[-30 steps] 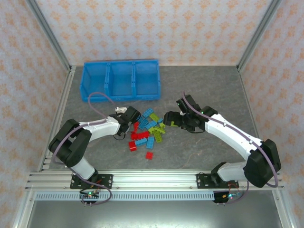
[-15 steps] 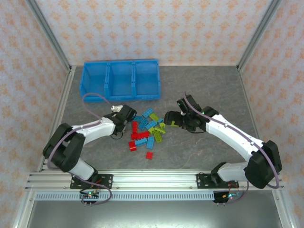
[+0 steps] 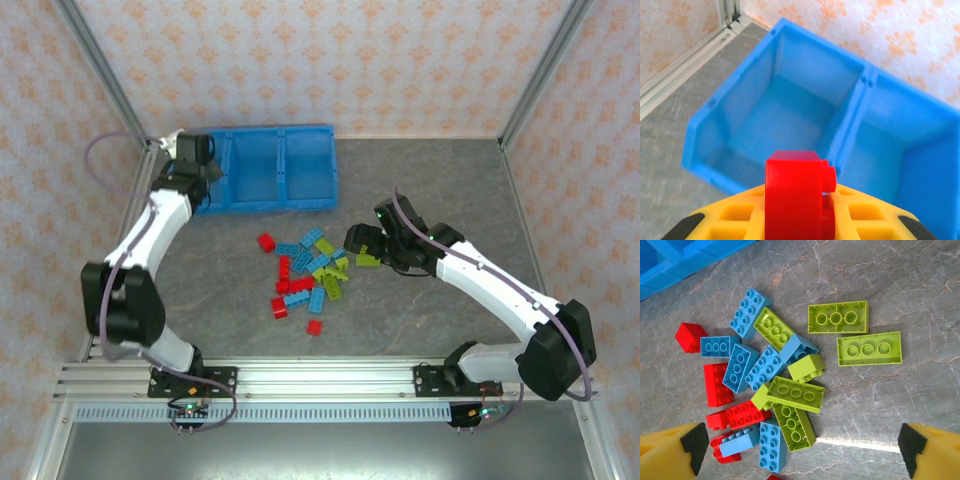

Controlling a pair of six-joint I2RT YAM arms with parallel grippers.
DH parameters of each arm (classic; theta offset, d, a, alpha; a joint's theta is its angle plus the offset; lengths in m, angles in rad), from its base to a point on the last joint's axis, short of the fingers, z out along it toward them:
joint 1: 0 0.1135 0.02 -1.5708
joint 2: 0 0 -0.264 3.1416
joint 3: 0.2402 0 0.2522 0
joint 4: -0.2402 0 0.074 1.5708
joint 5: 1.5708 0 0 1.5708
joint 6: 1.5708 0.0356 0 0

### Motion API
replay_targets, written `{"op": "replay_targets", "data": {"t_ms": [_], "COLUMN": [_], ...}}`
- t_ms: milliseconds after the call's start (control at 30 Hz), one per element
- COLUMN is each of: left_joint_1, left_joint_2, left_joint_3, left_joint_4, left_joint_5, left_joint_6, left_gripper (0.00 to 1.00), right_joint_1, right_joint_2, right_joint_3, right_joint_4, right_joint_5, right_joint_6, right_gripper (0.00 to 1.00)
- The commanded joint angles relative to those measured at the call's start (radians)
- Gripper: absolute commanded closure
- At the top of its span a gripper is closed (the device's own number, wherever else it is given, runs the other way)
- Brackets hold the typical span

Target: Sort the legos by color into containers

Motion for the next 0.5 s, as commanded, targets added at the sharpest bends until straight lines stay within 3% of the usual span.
{"op": "replay_targets", "data": {"t_ms": [0,200,333,467], "left_joint_1": [0.065,0.112,0.112,0.112], "left_joint_2": [0.174,0.411,0.415,0.311], "left_joint_3": [0.141,0.396,0.425,0.335], "left_joint_4": [-0.047,-0.131,-0.143,-0.104], "left_joint_5": [0.084,0.12,0.126,0.139], "left_joint_6": [0.007,0.03,0.052,0.035], "left_gripper": [0.96,0.92,0.66,0.56], "right_joint_1": [0.008,0.007,0.007,0.007], "right_joint_2": [-0.059,-0.162,-0.187,-0.162], "right_joint_3": [-0.001,-0.039,-0.06,-0.073], "right_joint_4": [-0.01,-0.06,-0.059,-0.043], "right_joint_5": [0.038,0.099,0.136,0.158], "right_joint_6": [0.011,0.018,0.032,0.043], "right_gripper": [0.01,0.01,0.01,0.01]}}
